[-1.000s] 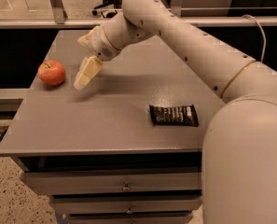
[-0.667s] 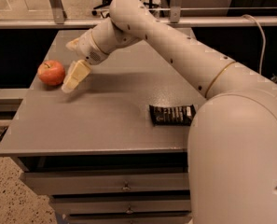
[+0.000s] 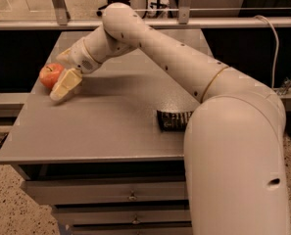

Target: Pick apple

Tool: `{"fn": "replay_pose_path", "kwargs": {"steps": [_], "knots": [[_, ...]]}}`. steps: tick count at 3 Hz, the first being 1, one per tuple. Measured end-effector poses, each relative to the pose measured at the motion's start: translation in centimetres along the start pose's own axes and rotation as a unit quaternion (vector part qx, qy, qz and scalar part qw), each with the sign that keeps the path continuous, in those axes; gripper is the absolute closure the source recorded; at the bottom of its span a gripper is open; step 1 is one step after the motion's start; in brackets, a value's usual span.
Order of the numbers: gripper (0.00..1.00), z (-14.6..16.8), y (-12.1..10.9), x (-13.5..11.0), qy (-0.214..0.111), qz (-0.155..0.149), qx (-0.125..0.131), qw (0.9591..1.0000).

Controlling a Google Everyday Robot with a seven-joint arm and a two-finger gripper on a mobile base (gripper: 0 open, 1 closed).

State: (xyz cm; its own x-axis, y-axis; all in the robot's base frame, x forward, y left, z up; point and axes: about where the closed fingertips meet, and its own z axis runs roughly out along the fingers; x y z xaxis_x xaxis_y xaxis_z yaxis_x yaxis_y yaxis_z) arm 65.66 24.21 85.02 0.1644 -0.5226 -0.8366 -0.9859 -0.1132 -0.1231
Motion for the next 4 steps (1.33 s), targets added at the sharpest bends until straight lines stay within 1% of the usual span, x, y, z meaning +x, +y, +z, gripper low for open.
{"fn": "replay_pose_path", "kwargs": {"steps": [1,2,3,4], "knots": [[0.39,0.3,-0.1,-0.1,-0.004,0.009,0.000,1.0000],[0.62,-0.2,-0.4,-0.6,-0.011,0.015,0.005,0.9998],[0.85,-2.8,-0.7,-1.5,-0.035,0.008,0.022,0.9991],[1.00,-7.2,-1.6,-2.2,-0.067,-0.013,0.046,0.9966]]}}
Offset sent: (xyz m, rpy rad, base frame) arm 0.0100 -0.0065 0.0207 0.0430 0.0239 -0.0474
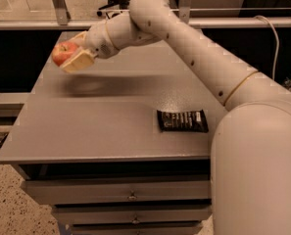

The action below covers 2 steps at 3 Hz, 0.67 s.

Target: Pick apple

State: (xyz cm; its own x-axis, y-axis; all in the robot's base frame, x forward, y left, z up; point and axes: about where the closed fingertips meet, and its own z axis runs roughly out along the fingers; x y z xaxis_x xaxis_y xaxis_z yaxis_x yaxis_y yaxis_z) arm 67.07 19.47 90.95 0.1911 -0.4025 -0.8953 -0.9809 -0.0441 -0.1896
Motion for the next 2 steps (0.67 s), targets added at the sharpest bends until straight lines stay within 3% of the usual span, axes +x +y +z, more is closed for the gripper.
{"fn": "replay_pose_path", "kwargs": {"steps": [1,2], "knots": [[1.00,-4.58,-2.13,-1.43,-0.026,-0.032,0.032,0.9987],[1.00,-4.56,-2.12,-1.43,-0.026,-0.032,0.031,0.9987]]}}
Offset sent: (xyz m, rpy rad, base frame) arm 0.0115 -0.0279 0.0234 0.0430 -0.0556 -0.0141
